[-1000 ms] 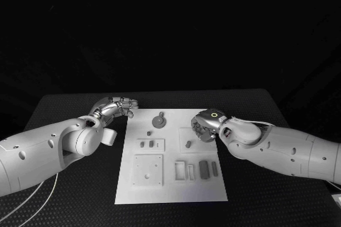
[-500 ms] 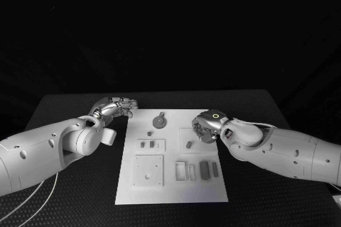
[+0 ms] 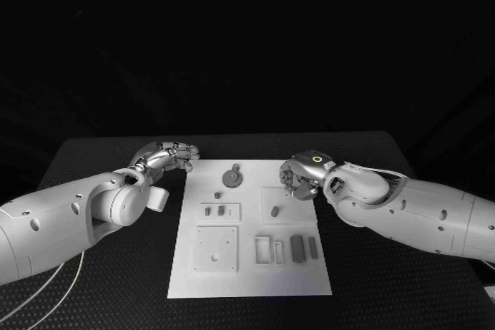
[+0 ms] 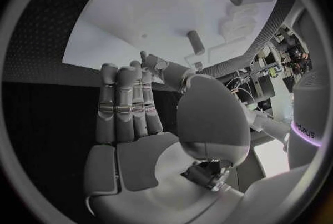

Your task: Assemble the parts on the task board

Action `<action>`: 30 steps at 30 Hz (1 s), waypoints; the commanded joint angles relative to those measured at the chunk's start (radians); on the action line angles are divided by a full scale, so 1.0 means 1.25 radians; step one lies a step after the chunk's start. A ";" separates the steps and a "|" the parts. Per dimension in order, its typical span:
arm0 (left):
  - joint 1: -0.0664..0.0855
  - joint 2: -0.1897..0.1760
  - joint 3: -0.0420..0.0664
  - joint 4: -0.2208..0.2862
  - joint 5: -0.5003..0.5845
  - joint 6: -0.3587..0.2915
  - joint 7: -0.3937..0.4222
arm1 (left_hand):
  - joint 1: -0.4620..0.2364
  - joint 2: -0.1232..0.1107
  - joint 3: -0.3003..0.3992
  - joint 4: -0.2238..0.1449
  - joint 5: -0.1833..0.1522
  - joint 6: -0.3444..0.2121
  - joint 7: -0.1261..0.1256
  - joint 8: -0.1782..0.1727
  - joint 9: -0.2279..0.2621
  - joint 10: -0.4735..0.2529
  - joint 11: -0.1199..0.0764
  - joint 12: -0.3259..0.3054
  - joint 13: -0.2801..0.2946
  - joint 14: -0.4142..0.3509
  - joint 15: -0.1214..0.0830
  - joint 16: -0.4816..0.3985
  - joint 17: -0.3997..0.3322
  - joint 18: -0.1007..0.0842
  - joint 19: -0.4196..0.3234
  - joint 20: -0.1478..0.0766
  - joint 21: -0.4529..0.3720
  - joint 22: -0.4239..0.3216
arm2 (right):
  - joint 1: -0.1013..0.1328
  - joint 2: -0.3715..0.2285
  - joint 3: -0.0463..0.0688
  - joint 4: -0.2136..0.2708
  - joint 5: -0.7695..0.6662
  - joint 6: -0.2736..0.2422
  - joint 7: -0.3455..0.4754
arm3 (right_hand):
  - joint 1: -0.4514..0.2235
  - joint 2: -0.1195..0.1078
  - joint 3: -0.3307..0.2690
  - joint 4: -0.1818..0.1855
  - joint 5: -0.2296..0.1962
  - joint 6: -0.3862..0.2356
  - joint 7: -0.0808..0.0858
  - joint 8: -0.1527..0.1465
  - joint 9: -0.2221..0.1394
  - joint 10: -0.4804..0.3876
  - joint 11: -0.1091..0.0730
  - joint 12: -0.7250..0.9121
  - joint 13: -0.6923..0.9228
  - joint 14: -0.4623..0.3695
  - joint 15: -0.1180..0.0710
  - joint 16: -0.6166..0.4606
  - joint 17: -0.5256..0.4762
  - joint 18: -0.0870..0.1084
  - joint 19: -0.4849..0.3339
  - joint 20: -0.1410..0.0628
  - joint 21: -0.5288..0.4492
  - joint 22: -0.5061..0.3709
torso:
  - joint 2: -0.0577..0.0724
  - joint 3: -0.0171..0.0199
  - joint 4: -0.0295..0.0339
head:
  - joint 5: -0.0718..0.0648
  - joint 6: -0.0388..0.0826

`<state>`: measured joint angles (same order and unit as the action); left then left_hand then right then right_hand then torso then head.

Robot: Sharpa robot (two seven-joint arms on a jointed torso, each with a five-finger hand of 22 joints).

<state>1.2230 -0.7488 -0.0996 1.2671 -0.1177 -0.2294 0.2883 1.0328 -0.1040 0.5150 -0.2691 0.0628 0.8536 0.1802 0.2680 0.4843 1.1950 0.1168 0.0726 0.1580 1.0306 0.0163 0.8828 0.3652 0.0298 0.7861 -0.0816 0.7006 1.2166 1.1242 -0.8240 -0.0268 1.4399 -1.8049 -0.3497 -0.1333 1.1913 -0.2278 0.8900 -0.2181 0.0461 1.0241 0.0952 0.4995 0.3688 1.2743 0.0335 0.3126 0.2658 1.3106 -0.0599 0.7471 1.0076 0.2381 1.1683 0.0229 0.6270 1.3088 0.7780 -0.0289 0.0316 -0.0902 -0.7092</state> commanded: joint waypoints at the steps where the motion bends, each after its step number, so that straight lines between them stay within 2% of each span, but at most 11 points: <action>1: 0.001 0.002 0.001 0.001 0.007 0.011 0.003 | -0.003 0.004 -0.005 0.000 -0.003 -0.006 0.001 -0.002 -0.001 -0.003 0.002 0.001 0.000 0.003 -0.002 -0.004 0.001 0.010 0.004 -0.002 -0.003 0.001 | 0.002 -0.006 0.001 0.012 0.049 0.034 0.018 | -0.007 -0.004 0.004 0.003 0.004 0.006 -0.001 0.002 0.001 0.008 -0.002 -0.001 0.003 -0.005 -0.013 0.005 0.000 0.019 0.005 -0.002 0.005 0.016 | 0.000 0.0003 -0.0008 | 0.002 0.000; 7: 0.001 0.001 0.001 0.001 0.007 0.011 0.003 | -0.004 0.004 -0.005 0.001 -0.003 -0.008 0.001 -0.003 -0.002 -0.003 0.002 0.001 0.000 0.004 -0.001 -0.005 0.002 0.010 0.004 -0.002 -0.004 0.001 | 0.003 -0.014 0.010 0.041 0.095 0.028 0.030 | -0.008 -0.003 0.005 0.003 0.005 0.005 -0.001 0.002 0.001 0.008 -0.002 -0.002 0.004 -0.006 -0.013 0.006 0.000 0.019 0.004 -0.002 0.006 0.016 | 0.000 0.0004 -0.0008 | 0.006 0.001; 13: 0.001 0.006 0.001 -0.004 0.010 0.008 0.006 | -0.004 0.004 -0.006 0.001 -0.003 -0.009 0.002 -0.003 -0.002 -0.003 0.002 0.001 0.000 0.004 -0.001 -0.005 0.002 0.010 0.004 -0.002 -0.004 0.001 | 0.003 0.002 0.011 0.063 0.127 0.002 0.046 | -0.010 -0.001 0.004 0.003 0.006 0.005 0.000 0.001 0.001 0.007 -0.001 -0.003 0.005 -0.007 -0.013 0.007 0.000 0.019 0.004 -0.002 0.006 0.016 | -0.001 -0.0005 0.0001 | 0.024 0.004; 21: 0.001 0.018 0.001 -0.023 0.014 0.003 0.009 | -0.004 0.005 -0.006 0.001 -0.002 -0.009 0.002 -0.003 -0.002 -0.003 0.002 0.001 0.000 0.004 -0.001 -0.005 0.003 0.010 0.005 -0.002 -0.005 0.001 | -0.003 0.044 0.011 0.102 0.106 -0.009 0.051 | -0.011 0.002 0.003 0.001 0.007 0.004 0.000 -0.001 0.002 0.006 -0.001 -0.005 0.007 -0.007 -0.012 0.008 -0.002 0.019 0.004 -0.002 0.007 0.016 | -0.002 -0.0019 0.0005 | 0.051 0.003; 22: 0.001 0.020 0.001 -0.026 0.014 0.002 0.010 | -0.004 0.005 -0.006 0.001 -0.002 -0.009 0.002 -0.003 -0.002 -0.003 0.002 0.001 0.000 0.004 -0.001 -0.006 0.003 0.010 0.005 -0.002 -0.005 0.001 | -0.005 0.051 0.011 0.104 0.098 -0.010 0.051 | -0.011 0.002 0.003 0.001 0.007 0.004 0.000 -0.001 0.002 0.007 -0.001 -0.005 0.007 -0.007 -0.012 0.008 -0.002 0.019 0.004 -0.002 0.007 0.015 | -0.002 -0.0018 0.0010 | 0.052 0.003; 26: 0.002 0.027 0.001 -0.035 0.015 0.000 0.011 | -0.004 0.005 -0.006 0.001 -0.002 -0.010 0.002 -0.003 -0.002 -0.003 0.002 0.002 0.001 0.004 -0.002 -0.006 0.003 0.010 0.005 -0.002 -0.005 0.001 | -0.012 0.078 0.005 0.107 0.070 -0.011 0.053 | -0.011 0.003 0.003 0.000 0.007 0.003 0.000 -0.001 0.002 0.007 -0.001 -0.006 0.008 -0.007 -0.012 0.009 -0.002 0.019 0.004 -0.003 0.007 0.015 | -0.002 -0.0023 0.0011 | 0.060 0.004; 30: 0.005 0.035 0.001 -0.045 0.016 -0.002 0.012 | -0.004 0.005 -0.006 0.001 -0.002 -0.010 0.002 -0.003 -0.002 -0.003 0.002 0.002 0.001 0.004 -0.002 -0.006 0.003 0.010 0.005 -0.002 -0.005 0.001 | -0.020 0.100 -0.008 0.107 0.046 -0.010 0.055 | -0.011 0.003 0.003 -0.001 0.007 0.003 0.000 -0.001 0.002 0.007 -0.001 -0.006 0.009 -0.007 -0.012 0.009 -0.003 0.019 0.004 -0.003 0.007 0.015 | -0.002 -0.0027 0.0006 | 0.065 0.003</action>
<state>1.2259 -0.7100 -0.0996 1.2117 -0.1064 -0.2313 0.2894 1.0328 -0.1040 0.5150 -0.2691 0.0627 0.8501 0.1838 0.2680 0.4833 1.1940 0.1155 0.0726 0.1580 1.0306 0.0163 0.8789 0.3678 0.0217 0.7861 -0.0815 0.7006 1.2176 1.1015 -0.7009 -0.0370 1.5722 -1.6978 -0.3578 -0.0798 1.1778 -0.2303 0.8929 -0.2151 0.0504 1.0235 0.0956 0.4984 0.3702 1.2793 0.0321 0.3084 0.2767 1.3107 -0.0600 0.7550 1.0053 0.2390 1.1697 0.0249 0.6308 1.3074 0.7752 -0.0317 0.0328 -0.0130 -0.7046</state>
